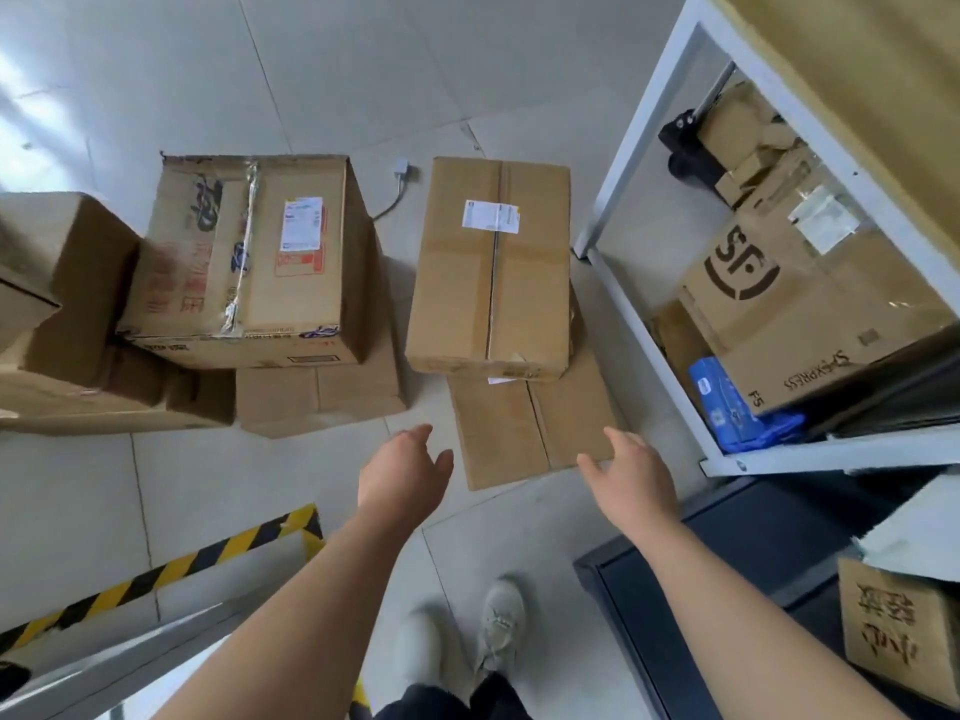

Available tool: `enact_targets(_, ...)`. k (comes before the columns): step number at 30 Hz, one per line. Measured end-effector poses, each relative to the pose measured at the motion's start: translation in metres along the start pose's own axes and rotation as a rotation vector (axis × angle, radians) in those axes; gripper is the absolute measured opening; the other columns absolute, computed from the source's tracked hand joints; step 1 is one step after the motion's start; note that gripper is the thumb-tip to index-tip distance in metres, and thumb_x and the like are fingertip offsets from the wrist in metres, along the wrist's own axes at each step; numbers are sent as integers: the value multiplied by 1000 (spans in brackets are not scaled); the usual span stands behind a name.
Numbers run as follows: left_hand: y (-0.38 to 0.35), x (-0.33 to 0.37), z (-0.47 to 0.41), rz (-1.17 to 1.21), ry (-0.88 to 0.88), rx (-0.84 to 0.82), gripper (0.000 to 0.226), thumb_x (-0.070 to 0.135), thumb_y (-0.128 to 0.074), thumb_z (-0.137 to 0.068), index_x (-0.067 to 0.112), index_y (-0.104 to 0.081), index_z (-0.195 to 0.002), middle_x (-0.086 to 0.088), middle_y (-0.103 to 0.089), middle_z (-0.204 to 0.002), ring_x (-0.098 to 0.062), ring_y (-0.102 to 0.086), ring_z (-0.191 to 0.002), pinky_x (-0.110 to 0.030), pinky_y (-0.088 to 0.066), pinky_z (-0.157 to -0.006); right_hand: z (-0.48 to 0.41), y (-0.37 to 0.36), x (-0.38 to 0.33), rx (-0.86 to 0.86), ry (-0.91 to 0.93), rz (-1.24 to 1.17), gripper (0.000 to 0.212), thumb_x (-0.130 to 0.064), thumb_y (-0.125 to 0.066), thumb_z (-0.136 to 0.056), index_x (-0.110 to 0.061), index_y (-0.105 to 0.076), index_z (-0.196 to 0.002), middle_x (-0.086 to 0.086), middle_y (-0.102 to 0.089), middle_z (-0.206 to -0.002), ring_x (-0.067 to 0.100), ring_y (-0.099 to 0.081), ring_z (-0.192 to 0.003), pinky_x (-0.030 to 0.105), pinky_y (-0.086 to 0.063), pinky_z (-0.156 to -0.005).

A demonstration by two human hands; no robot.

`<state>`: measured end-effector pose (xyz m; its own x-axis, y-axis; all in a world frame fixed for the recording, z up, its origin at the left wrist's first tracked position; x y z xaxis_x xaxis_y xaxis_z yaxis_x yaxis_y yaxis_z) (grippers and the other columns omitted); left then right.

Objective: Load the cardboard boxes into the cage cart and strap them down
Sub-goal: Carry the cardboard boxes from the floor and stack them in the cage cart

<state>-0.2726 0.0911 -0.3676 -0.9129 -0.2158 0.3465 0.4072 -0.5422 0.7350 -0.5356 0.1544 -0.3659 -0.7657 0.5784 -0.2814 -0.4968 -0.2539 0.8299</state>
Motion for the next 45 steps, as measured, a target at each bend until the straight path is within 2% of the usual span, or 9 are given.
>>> enact_targets(7, -126, -1, -100, 17, 32, -121, 53, 38, -49, -97, 12, -37, -142, -9, -48, -138, -28, -49, -125, -37, -44, -95, -90, -102, 73, -48, -122, 2, 73, -53, -52, -92, -10, -32, -148, 9, -41, -149, 26, -41, -134, 37, -38, -103)
enact_targets(15, -253, -37, -193, 152, 165, -114, 91, 47, -70, -82, 15, -17, -149, -11, -35, -145, -32, -42, -128, -45, -43, -100, -188, -205, 144, -38, -224, 20, 97, -64, -59, -82, -12, -16, -152, 13, -25, -156, 30, -32, -139, 42, -36, -108)
enact_targets(18, -291, -54, -216, 230, 244, -101, 90, 49, -77, -74, 13, -26, -139, -14, -40, -137, -35, -48, -120, -44, -48, -90, -222, -235, 169, -66, -281, 57, 113, -73, -60, -74, -14, -6, -154, 14, -12, -160, 30, -20, -145, 45, -30, -113)
enact_targets(21, -317, -64, -231, 286, 278, -107, 88, 47, -78, -73, 13, -28, -136, -14, -45, -134, -33, -52, -116, -34, -43, -77, -248, -253, 190, -85, -335, 30, 124, -76, -63, -68, -15, 2, -154, 14, -6, -161, 28, -12, -148, 45, -24, -116)
enact_targets(26, -339, -73, -250, 434, 264, -81, 84, 38, -81, -74, 15, -27, -134, -10, -54, -131, -33, -54, -116, -37, -48, -86, -275, -265, 212, -86, -387, -49, 131, -74, -70, -64, -14, 5, -154, 11, -4, -162, 27, -9, -149, 45, -20, -119)
enact_targets(30, -346, -83, -254, 536, 284, -61, 94, 39, -85, -69, 19, -25, -139, -6, -52, -133, -30, -54, -118, -39, -48, -94, -279, -266, 214, -42, -417, -56, 133, -70, -76, -59, -12, -3, -154, 18, -20, -155, 35, -27, -141, 44, -29, -114)
enact_targets(34, -335, -102, -244, 558, 318, -41, 99, 43, -88, -62, 24, -27, -139, -1, -50, -134, -29, -53, -119, -42, -48, -96, -261, -266, 206, -77, -459, -49, 130, -68, -79, -57, -8, -12, -151, 20, -26, -147, 37, -31, -134, 45, -34, -108)
enact_targets(38, -306, -119, -231, 542, 346, 2, 102, 48, -89, -49, 23, -35, -132, 0, -51, -126, -29, -54, -115, -48, -48, -98, -229, -255, 189, -83, -460, -81, 117, -66, -80, -58, -3, -26, -142, 18, -31, -139, 35, -32, -130, 43, -38, -101)
enact_targets(45, -266, -132, -192, 535, 390, -2, 119, 63, -82, -24, 28, -39, -130, 1, -53, -122, -30, -55, -113, -49, -51, -94, -174, -218, 163, -66, -457, -278, 111, -55, -84, -61, -4, -27, -142, 15, -39, -144, 34, -46, -126, 41, -44, -92)
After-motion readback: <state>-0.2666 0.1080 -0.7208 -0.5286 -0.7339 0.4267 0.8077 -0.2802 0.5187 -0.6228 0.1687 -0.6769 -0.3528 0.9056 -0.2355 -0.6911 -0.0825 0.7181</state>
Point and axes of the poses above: each hand's wrist, its own z-axis away from the middle knuckle, its own y-axis out of the back of the hand, x = y × z, the point moved 8 cm from there along -z, towards the middle knuckle
